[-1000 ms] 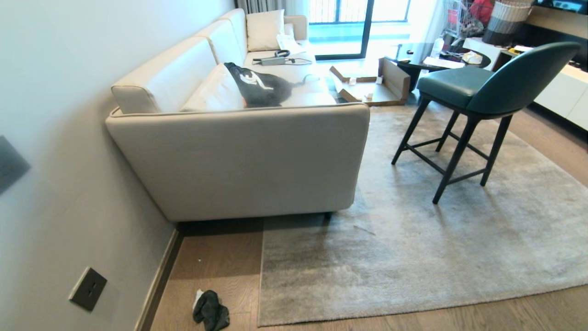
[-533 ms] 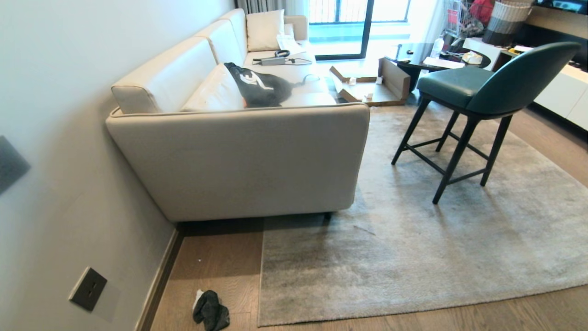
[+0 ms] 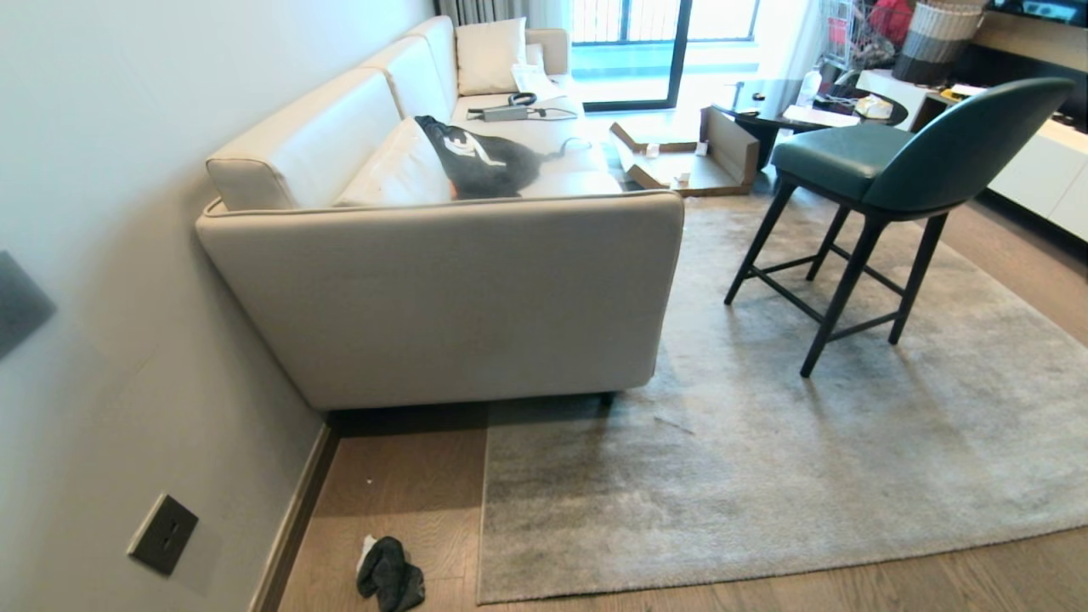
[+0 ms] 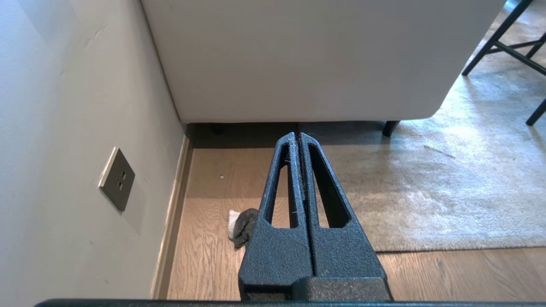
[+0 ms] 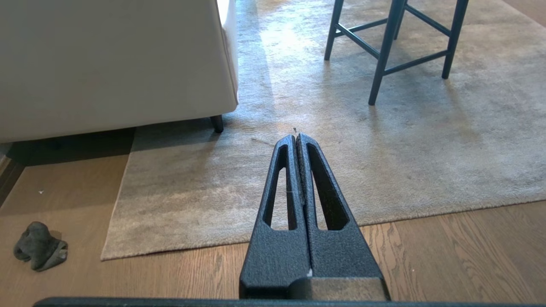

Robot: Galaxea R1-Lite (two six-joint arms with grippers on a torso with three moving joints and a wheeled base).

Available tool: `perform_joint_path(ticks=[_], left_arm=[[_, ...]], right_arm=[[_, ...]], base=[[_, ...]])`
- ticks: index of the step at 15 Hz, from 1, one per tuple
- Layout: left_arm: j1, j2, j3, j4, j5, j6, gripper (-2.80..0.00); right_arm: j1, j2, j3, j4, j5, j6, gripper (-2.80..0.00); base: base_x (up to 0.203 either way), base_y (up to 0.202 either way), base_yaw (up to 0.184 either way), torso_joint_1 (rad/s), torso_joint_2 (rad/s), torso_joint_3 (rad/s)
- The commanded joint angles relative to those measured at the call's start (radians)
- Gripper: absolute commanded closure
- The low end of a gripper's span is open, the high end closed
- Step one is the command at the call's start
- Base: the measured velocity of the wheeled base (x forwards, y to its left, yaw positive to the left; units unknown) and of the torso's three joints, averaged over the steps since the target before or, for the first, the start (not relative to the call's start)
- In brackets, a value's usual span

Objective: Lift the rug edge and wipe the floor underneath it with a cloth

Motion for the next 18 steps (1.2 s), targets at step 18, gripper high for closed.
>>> perform_joint_path(ticks=[18], left_arm=[[0.0, 0.0, 0.0, -0.001, 0.0, -0.001, 0.0]], right_arm=[[0.0, 0.001, 0.001, 0.0, 0.0, 0.004, 0.0]], base=[[0.0, 0.0, 0.0, 0.051, -0.39, -0.347]])
